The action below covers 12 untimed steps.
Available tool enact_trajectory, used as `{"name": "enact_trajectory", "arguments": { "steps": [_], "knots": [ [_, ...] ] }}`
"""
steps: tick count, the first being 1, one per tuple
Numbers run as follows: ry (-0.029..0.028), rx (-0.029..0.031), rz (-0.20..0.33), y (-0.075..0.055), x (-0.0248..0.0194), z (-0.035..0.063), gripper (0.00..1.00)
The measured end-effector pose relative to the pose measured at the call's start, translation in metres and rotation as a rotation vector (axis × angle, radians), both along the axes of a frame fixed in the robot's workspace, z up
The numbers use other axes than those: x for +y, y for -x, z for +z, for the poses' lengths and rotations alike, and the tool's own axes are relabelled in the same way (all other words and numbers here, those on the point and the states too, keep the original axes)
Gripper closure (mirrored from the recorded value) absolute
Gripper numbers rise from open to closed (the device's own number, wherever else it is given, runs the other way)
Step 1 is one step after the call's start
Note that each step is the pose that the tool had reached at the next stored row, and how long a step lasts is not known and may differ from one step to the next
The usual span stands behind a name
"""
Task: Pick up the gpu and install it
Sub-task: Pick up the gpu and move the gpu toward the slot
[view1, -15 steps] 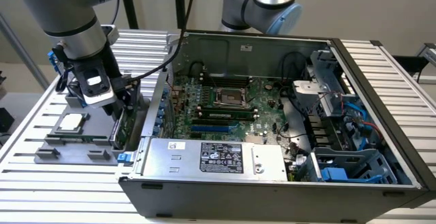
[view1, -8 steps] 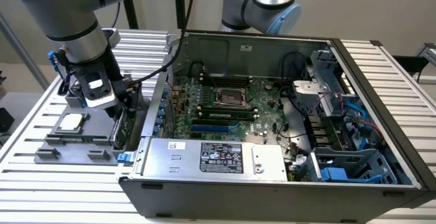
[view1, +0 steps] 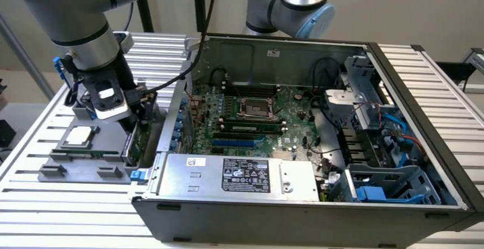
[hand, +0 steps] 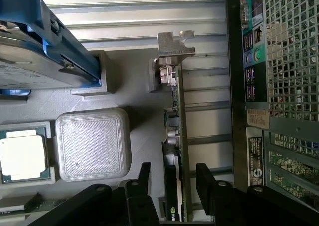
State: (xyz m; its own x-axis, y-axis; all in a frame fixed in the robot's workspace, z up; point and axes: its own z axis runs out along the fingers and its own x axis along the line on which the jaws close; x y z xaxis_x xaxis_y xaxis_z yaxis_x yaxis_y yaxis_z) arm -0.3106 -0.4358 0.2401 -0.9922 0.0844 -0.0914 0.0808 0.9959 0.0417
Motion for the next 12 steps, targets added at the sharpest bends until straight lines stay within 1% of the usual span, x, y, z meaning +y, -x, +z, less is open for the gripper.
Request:
{"name": "enact_trajectory", "arguments": {
  "steps": [1,2,4,9,10,11,12],
  "knots": [
    [0.0001,0.0000,0.002,0.0000,0.0002,0.0001,0.49],
    [0.0001,-0.0001,0.004,0.0000,0.0003,0.0001,0.56],
    [0.0000,-0.0013,0.010,0.0000,0.0006,0.0001,0.56],
    [0.0001,-0.0065,0.027,-0.0001,0.0009,0.0001,0.56],
    [0.0001,-0.0072,0.028,-0.0001,0.0009,0.0001,0.58],
    [0.0002,-0.0074,0.028,0.0000,0.0009,0.0001,0.64],
    [0.0002,-0.0076,0.028,0.0000,0.0009,0.0000,0.64]
  ]
}}
